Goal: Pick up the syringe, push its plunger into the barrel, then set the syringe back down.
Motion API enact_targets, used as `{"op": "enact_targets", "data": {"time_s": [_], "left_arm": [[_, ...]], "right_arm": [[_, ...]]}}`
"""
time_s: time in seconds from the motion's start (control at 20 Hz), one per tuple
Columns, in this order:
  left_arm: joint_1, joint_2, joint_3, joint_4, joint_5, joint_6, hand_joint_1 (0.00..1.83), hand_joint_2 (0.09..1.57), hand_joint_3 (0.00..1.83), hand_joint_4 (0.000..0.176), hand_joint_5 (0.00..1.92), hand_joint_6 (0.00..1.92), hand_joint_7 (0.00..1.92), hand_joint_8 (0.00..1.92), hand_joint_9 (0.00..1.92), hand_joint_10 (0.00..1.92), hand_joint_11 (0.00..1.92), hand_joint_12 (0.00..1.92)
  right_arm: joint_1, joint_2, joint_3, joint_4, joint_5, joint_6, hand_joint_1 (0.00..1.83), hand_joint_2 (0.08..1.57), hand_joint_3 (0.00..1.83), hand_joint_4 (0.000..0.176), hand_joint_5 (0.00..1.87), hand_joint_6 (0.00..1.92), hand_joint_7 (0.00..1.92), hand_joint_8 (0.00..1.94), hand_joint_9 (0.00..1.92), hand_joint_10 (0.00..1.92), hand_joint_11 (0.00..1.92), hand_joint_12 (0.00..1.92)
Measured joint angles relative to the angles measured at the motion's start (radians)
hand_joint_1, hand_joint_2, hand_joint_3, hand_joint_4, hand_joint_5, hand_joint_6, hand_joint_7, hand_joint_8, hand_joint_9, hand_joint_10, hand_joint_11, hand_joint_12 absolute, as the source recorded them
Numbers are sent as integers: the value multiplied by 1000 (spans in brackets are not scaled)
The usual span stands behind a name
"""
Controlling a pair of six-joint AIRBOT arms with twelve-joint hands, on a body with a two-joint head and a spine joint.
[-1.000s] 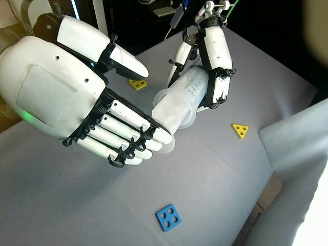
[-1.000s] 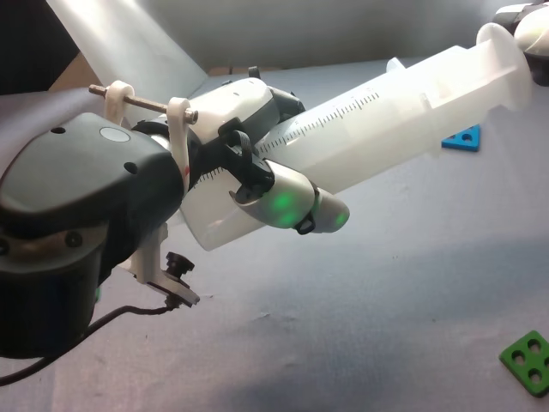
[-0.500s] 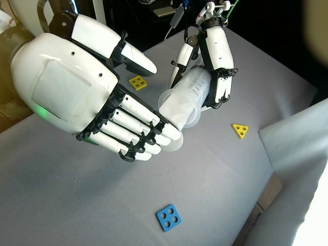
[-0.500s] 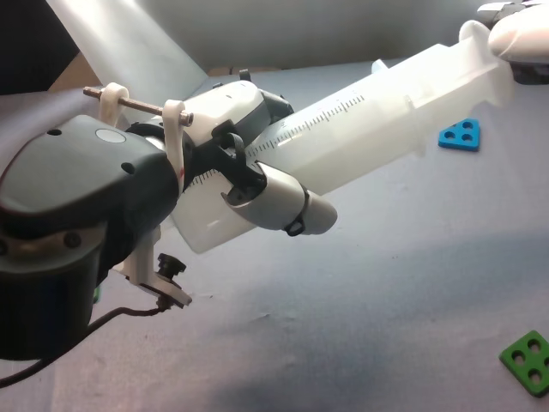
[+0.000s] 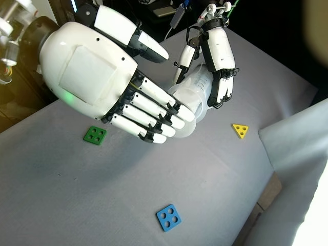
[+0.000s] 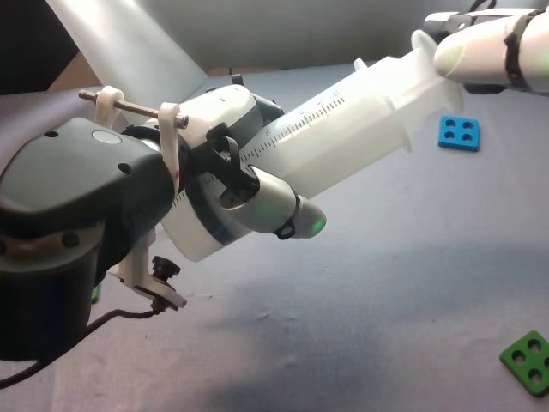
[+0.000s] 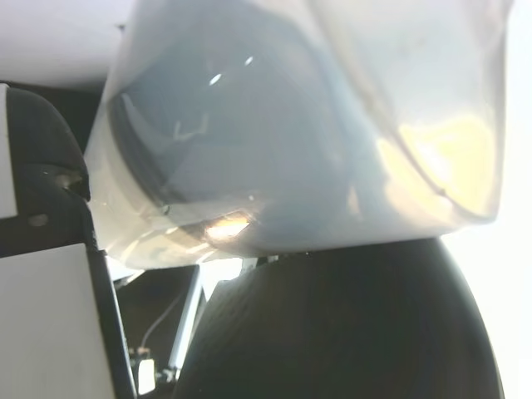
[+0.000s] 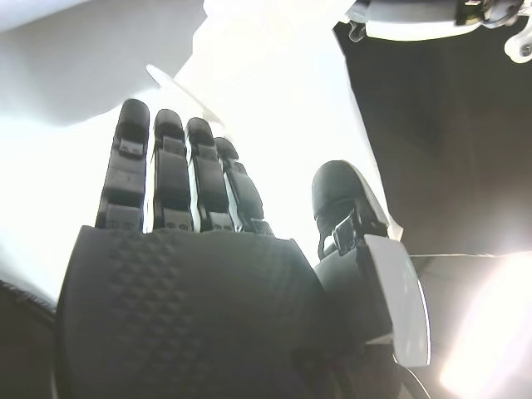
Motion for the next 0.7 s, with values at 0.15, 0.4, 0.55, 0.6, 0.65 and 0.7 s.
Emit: {"op": "enact_targets", "data": {"time_s": [0.15,0.4,0.55,0.6,0.65,0.7], "left_arm": [[0,0,0,0,-2,0,1185,1206,0,0,882,1111,750,1432,618,1269,312,1586],[0,0,0,2,-5,1,1188,1194,0,0,887,1074,791,1402,651,1237,335,1589],[1,0,0,-3,-6,7,1207,1208,0,0,854,1152,767,1400,635,1315,348,1556],[1,0,0,-2,-6,7,1201,1211,1,0,845,1160,764,1413,635,1331,362,1569],[1,0,0,-2,-7,7,1201,1211,1,0,845,1160,764,1413,635,1331,362,1569],[1,0,0,-2,-6,7,1178,1211,0,0,845,1163,766,1413,634,1293,352,1598]], "right_arm": [[0,-25,-5,0,0,0,0,1434,1,0,151,2,132,2,114,3,0,346],[-8,-49,-8,-3,2,10,0,1428,0,0,152,1,140,3,116,3,0,343],[-18,-51,-8,-3,2,18,0,1429,0,0,148,1,135,1,112,1,0,336],[-18,-51,-8,-3,3,18,0,1428,0,0,144,0,129,0,109,0,0,340],[-18,-50,-8,-3,3,18,0,1428,0,0,144,0,129,0,109,0,0,340],[-16,-47,-8,-2,4,18,0,1428,0,0,148,1,133,2,112,1,0,338]]}}
